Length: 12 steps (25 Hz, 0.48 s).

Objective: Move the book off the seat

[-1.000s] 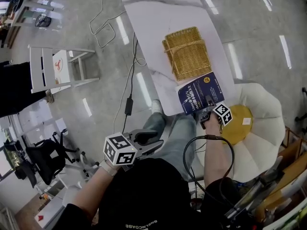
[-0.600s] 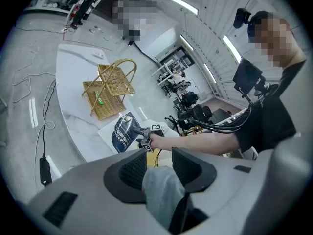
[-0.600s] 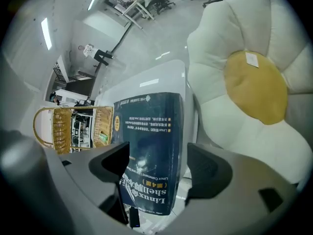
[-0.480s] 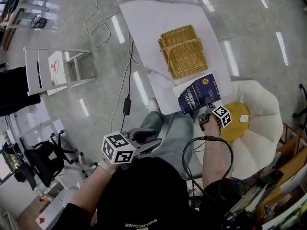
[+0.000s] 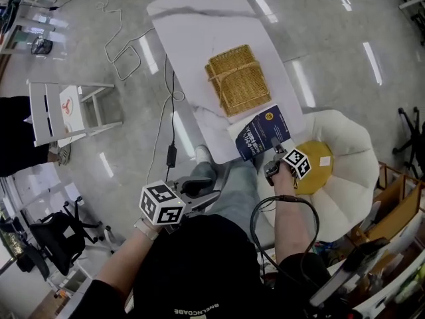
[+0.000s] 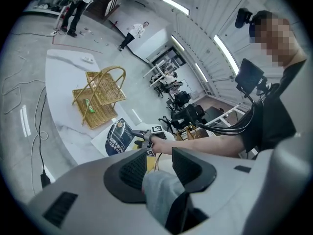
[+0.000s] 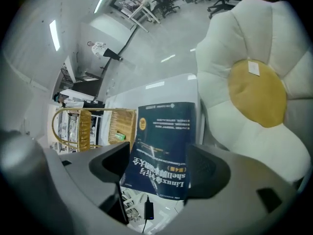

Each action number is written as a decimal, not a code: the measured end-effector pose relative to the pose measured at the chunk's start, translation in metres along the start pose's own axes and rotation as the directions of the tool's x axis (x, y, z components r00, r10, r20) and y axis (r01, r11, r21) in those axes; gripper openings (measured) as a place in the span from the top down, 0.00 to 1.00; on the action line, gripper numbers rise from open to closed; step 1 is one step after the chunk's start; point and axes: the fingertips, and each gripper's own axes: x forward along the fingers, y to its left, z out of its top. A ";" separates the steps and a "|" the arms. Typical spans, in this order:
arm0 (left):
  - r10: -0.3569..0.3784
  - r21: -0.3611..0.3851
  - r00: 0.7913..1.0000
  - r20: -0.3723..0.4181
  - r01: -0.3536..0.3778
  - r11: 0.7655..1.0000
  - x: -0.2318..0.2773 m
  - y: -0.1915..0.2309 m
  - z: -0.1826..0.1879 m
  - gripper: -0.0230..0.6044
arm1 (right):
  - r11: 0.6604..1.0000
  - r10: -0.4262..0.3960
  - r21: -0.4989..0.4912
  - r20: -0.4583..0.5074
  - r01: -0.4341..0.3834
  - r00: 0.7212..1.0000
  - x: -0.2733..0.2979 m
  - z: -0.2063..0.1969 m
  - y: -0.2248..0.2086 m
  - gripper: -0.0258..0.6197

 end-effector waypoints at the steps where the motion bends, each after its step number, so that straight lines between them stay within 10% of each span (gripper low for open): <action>1: -0.005 0.009 1.000 0.002 0.005 1.000 -0.002 -0.002 0.003 0.70 | 1.000 0.018 -0.015 0.001 -0.018 1.000 -0.004 0.000 0.012 0.42; 12: -0.070 0.123 0.996 0.054 0.063 0.990 -0.031 -0.022 0.038 0.70 | 0.962 0.211 -0.173 -0.018 -0.211 0.977 -0.067 -0.021 0.156 0.42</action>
